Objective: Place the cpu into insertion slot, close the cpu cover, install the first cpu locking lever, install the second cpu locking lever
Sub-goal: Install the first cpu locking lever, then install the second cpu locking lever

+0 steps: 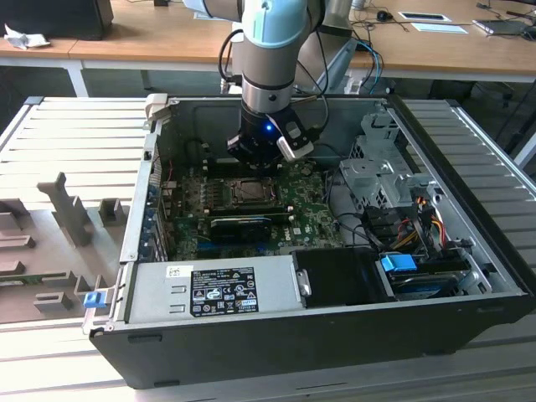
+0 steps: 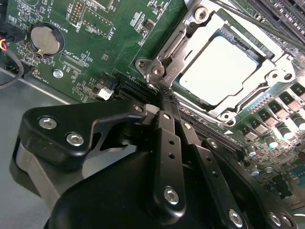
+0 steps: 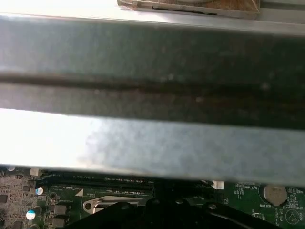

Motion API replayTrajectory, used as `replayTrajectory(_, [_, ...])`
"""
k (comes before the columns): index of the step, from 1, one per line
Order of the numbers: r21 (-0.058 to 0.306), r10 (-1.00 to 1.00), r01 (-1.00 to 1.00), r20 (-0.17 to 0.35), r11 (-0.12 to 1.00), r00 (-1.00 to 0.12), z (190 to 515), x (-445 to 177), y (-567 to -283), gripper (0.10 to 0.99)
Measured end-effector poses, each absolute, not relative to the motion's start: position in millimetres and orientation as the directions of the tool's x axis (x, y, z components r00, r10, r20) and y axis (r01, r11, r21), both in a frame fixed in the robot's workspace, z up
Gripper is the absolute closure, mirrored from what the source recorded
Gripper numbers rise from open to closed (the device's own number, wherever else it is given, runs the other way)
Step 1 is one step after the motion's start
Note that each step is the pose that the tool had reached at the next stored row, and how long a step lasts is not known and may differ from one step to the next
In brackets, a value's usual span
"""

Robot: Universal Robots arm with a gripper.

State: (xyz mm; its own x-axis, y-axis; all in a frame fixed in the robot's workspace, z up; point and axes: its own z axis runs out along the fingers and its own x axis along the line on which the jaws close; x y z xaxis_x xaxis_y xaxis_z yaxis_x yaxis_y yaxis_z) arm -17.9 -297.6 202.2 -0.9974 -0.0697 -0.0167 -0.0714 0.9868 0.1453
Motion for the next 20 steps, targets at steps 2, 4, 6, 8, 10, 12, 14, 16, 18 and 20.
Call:
replayTrajectory(2, [0.145,-0.07,-0.071,-0.016,0.987,-0.997,205.6,-18.0,-297.7,0.98])
replayTrajectory(4, [0.145,-0.07,-0.071,-0.016,0.987,-0.997,211.5,-17.9,-297.7,0.98])
replayTrajectory(6, [0.145,-0.07,-0.072,-0.017,0.987,-0.997,212.9,-17.9,-297.9,0.98])
replayTrajectory(8, [0.144,-0.07,-0.072,-0.016,0.987,-0.997,213.1,-17.9,-298.9,0.98])
replayTrajectory(10, [0.144,-0.07,-0.071,-0.016,0.987,-0.997,213.0,-17.9,-300.1,0.98])
replayTrajectory(12, [0.144,-0.07,-0.071,-0.016,0.987,-0.997,213.0,-17.9,-302.0,0.98])
replayTrajectory(14, [0.144,-0.07,-0.071,-0.016,0.987,-0.997,213.0,-18.0,-302.4,0.98])
replayTrajectory(16, [0.143,-0.07,-0.071,-0.016,0.987,-0.997,213.1,-17.9,-302.8,0.98])
replayTrajectory(18, [0.142,-0.07,-0.071,-0.016,0.987,-0.997,213.1,-17.9,-302.9,0.98])
replayTrajectory(20, [0.142,-0.07,-0.071,-0.016,0.987,-0.997,213.0,-17.9,-303.7,0.98])
